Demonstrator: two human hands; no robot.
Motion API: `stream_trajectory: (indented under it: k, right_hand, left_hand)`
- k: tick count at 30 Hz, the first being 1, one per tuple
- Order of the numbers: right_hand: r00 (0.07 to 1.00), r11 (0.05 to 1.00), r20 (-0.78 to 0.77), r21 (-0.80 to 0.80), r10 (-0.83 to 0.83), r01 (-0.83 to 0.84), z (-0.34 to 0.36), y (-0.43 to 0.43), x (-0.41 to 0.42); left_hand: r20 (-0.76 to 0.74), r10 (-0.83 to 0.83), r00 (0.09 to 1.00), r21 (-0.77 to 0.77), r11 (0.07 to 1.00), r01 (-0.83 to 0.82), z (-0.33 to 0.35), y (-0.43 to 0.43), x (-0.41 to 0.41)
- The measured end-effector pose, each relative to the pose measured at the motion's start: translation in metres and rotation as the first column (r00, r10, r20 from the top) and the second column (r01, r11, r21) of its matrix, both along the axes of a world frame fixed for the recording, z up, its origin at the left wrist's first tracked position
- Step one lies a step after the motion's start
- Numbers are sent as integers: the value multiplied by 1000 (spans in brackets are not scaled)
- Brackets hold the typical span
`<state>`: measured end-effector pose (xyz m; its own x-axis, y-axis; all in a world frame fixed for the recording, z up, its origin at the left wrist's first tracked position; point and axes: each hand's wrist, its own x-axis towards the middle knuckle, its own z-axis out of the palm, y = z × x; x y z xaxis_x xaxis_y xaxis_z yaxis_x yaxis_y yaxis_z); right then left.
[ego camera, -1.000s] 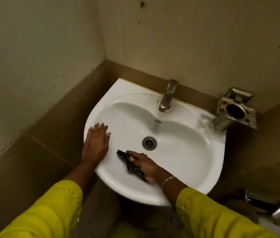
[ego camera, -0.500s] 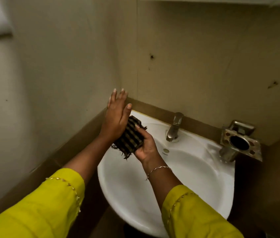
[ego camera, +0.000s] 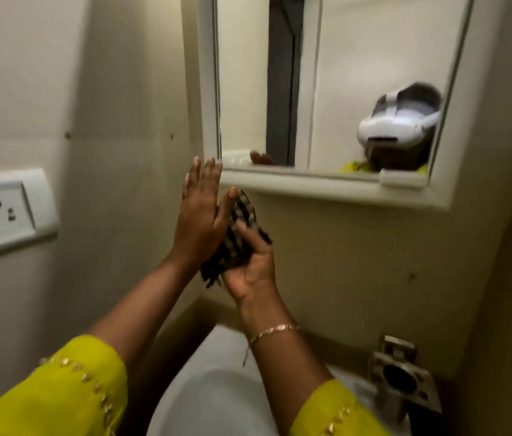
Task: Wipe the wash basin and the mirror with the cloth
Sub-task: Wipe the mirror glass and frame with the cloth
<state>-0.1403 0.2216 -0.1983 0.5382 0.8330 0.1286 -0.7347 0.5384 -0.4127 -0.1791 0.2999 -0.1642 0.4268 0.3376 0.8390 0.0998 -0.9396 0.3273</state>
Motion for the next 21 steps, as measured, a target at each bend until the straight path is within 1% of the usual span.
stream_trajectory:
  k: [2, 5, 7, 9, 11, 12, 13, 15, 17, 18, 19, 21]
  right_hand:
    - [1000, 999, 22, 40, -2, 1, 27, -5, 3]
    - [998, 992, 32, 119, -54, 50, 68, -17, 11]
    - [994, 979, 29, 182, -103, 96, 93, -29, 14]
    - [985, 966, 17, 198, -172, 165, 115, -35, 20]
    - [959, 932, 37, 251, -281, 263, 139, -43, 24]
    - [940, 900, 51, 310, -338, 307, 151, -49, 23]
    - [925, 866, 81, 387, -372, 315, 161, -57, 24]
    - [879, 822, 86, 408, -469, 398, 180, -71, 26]
    - [794, 743, 36, 382, -607, 550, 203, -88, 33]
    - [714, 667, 31, 387, -699, 636, 213, -95, 41]
    - [611, 579, 41, 374, -791, 725, 220, -98, 50]
    - [422, 437, 129, 393, -897, 809, 237, -99, 65]
  left_hand:
    - [72, -28, 997, 27, 999, 26, 30, -4, 4]
    - [151, -68, 986, 56, 997, 60, 75, -15, 7]
    - [177, -88, 980, 89, 993, 73, 99, -22, 6]
    - [185, -99, 978, 133, 988, 75, 117, -28, 7]
    - [204, -105, 973, 187, 980, 66, 133, -32, 8]
    - [217, -106, 970, 211, 976, 59, 140, -34, 9]
    - [235, -105, 966, 234, 971, 48, 147, -36, 11]
    - [263, -100, 960, 268, 963, 27, 160, -35, 16]
    - [270, -99, 958, 292, 956, 16, 172, -31, 23]
    - [270, -98, 958, 309, 951, 10, 177, -29, 27]
    - [266, -97, 959, 330, 944, 3, 181, -26, 32]
    - [253, -99, 962, 371, 929, -2, 189, -18, 41]
